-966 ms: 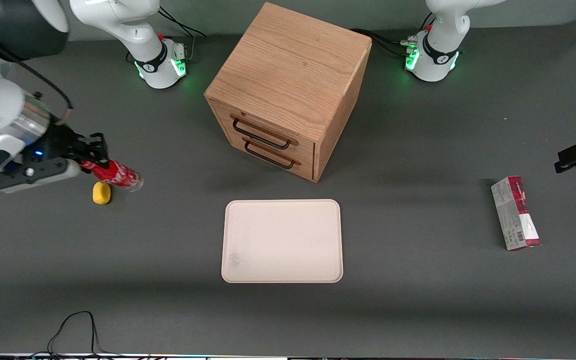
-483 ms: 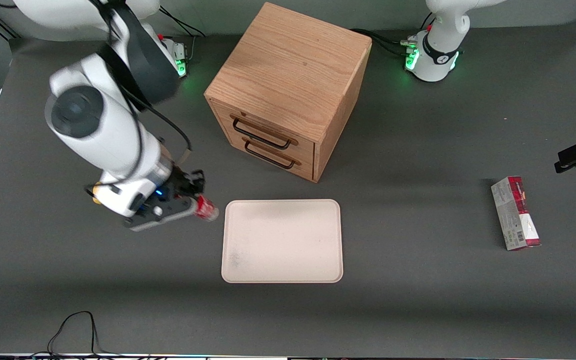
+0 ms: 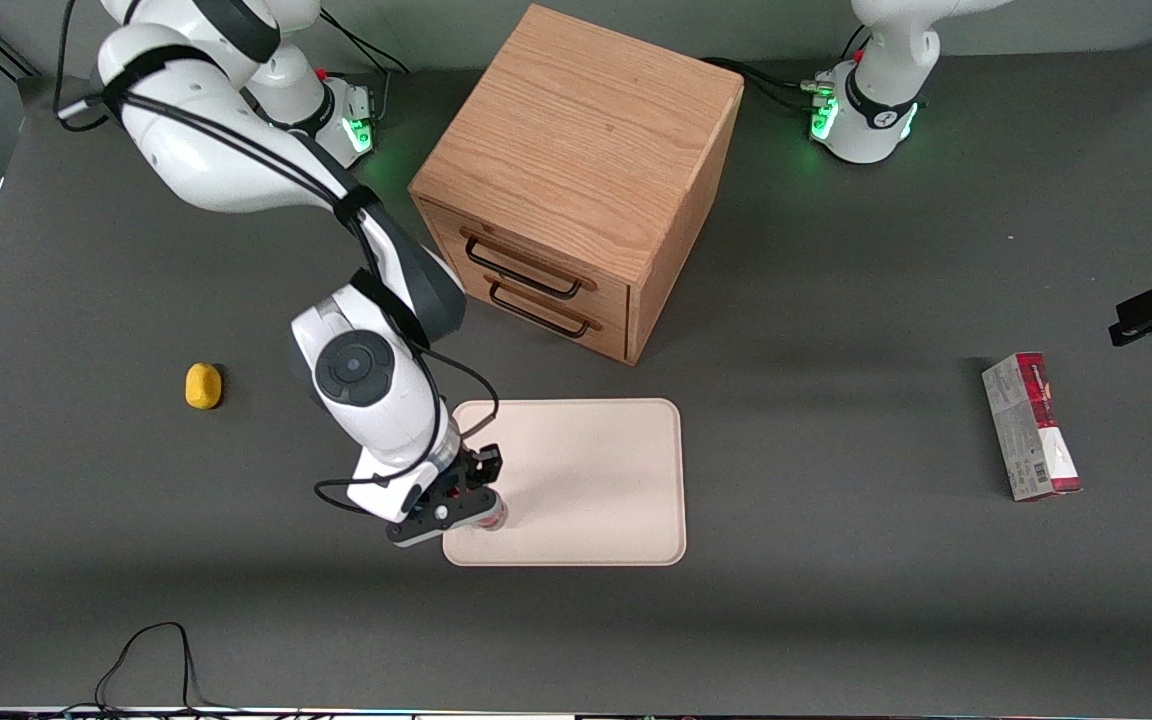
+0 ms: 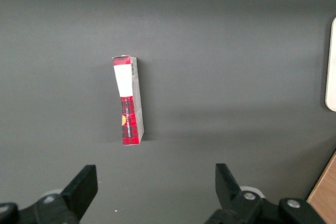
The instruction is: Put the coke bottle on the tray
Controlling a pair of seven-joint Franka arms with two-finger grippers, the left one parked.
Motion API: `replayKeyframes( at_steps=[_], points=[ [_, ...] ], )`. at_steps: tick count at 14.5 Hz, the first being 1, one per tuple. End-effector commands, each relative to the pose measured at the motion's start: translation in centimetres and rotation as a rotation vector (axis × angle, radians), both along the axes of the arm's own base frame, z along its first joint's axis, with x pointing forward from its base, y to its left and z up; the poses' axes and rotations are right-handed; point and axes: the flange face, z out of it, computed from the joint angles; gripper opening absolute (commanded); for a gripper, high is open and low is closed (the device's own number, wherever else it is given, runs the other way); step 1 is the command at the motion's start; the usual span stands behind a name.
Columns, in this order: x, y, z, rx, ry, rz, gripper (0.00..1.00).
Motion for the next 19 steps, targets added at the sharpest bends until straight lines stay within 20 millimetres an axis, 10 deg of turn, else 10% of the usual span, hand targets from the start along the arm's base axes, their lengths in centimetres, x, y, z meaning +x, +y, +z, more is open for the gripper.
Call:
replayKeyframes(
  at_steps=[1,3,4,8,13,19],
  points=[
    [1.1,0.2,-0.6,0.004,-0.047,-0.008,0.00],
    [1.1,0.2,-0.6,0.002,-0.046,-0.009,0.04],
    [1.1,0.2,-0.7,0.006,-0.043,-0.029,0.97],
    [1.1,0.0,0.3,0.013,-0.055,-0.101,1.00],
    [-2.2,-2.0,6.9,-0.031,-0.017,-0.112,1.00],
    [-9.4,-14.9,15.3,0.020,0.108,-0.299,1.00]
  ],
)
